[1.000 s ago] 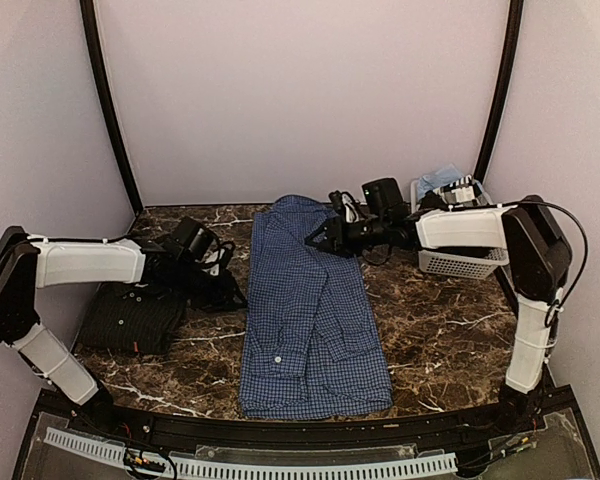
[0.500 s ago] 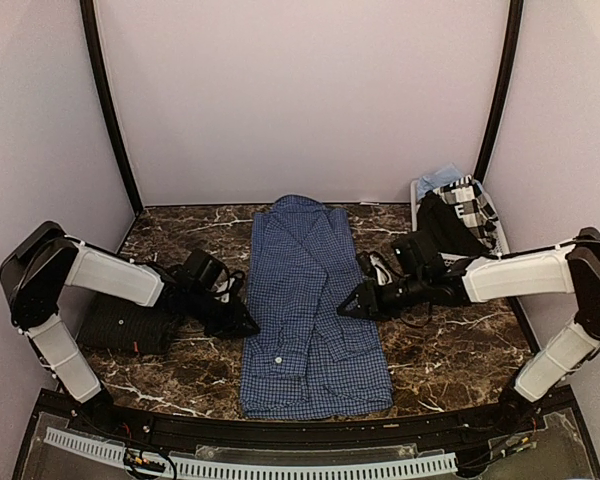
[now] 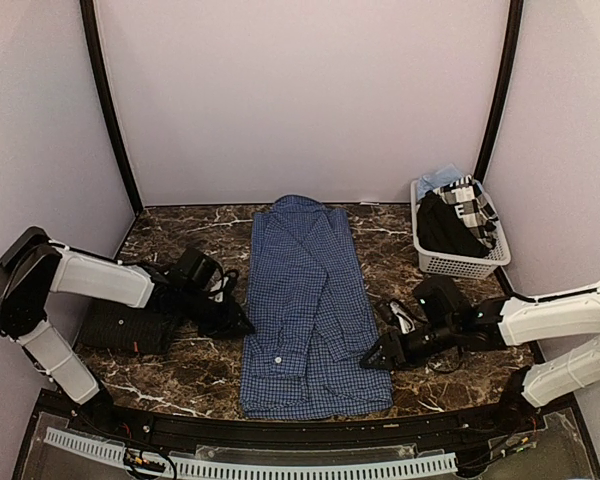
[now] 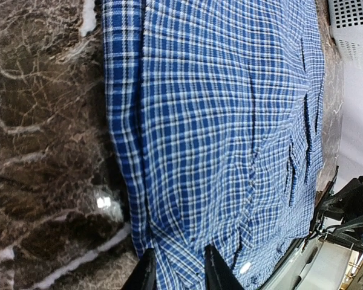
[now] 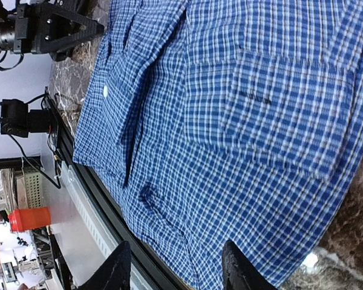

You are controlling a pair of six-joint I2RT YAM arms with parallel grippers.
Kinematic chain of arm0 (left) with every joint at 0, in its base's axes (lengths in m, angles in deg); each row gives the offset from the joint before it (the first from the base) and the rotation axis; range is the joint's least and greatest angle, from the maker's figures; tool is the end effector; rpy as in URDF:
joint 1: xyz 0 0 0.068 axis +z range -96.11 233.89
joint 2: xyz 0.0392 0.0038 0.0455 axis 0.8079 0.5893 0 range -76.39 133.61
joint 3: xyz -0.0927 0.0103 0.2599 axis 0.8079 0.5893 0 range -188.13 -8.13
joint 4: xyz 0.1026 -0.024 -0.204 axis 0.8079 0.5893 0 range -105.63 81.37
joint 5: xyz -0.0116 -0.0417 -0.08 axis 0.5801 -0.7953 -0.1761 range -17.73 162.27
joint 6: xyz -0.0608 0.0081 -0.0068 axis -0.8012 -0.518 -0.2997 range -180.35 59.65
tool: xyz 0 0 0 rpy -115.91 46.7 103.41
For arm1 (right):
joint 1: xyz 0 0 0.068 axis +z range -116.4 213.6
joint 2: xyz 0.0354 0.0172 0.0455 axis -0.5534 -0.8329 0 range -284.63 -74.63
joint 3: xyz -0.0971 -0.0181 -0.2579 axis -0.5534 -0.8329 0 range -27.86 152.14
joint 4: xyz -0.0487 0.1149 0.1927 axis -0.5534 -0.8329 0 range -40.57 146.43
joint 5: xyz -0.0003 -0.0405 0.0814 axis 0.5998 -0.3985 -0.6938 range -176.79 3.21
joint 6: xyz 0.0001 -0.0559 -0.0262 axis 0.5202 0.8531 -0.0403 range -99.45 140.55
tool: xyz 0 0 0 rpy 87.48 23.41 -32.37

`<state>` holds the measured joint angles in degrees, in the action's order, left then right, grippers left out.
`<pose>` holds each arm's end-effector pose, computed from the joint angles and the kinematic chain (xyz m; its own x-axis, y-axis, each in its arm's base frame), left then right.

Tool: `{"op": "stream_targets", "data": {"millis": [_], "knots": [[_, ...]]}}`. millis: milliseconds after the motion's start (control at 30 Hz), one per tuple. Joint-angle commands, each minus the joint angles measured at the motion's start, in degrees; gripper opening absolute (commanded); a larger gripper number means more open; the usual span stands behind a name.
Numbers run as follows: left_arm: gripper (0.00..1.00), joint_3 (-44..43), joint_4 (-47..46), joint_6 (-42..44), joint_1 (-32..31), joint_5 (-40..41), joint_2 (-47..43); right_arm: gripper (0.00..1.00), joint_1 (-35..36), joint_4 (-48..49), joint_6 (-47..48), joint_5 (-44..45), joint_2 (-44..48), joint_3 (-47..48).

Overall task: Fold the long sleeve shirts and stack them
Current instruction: Fold the 1/3-folded shirt at the center of the board, then pick up the rectangle-folded shirt from the center of the board.

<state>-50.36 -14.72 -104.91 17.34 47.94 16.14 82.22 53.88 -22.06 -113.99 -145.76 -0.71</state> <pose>0.2179 -0.1856 0.1661 -0.9724 -0.0749 -0.2211 0.0952 0.7376 -0.6685 0.1203 0.1687 0.1797 -0.9456 -0.1625 -0.2818 -0.3194 0.6276 0.7100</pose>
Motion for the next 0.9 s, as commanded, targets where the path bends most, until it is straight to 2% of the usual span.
{"op": "stream_targets", "data": {"millis": [0, 133, 333, 600, 733, 867], "knots": [[0.28, 2.1, 6.0, 0.5, -0.2, -2.3, -7.1, 0.48, 1.6, 2.1, -3.8, -1.7, 2.7, -5.5], [0.28, 6.8, 5.5, -2.3, -2.7, -7.1, -11.3, 0.48, 3.6, 4.9, -6.6, -2.2, 2.4, -9.0], [0.29, 12.3, 1.9, -7.4, -7.8, -12.4, -15.6, 0.48, 4.3, -1.3, -7.4, -0.8, 6.9, -8.8], [0.29, 16.3, 2.3, -11.9, -12.4, -13.0, -14.2, 0.54, 3.9, -12.8, -7.5, 7.0, 13.0, -4.4], [0.29, 16.2, 4.1, -12.6, -13.0, -12.9, -13.9, 0.55, 2.9, -13.3, -7.9, 7.1, 13.0, -4.2], [0.30, 13.6, 9.9, -11.7, -12.9, -11.3, -15.5, 0.56, 1.4, -12.9, -7.4, 5.3, 12.4, -4.9]]}}
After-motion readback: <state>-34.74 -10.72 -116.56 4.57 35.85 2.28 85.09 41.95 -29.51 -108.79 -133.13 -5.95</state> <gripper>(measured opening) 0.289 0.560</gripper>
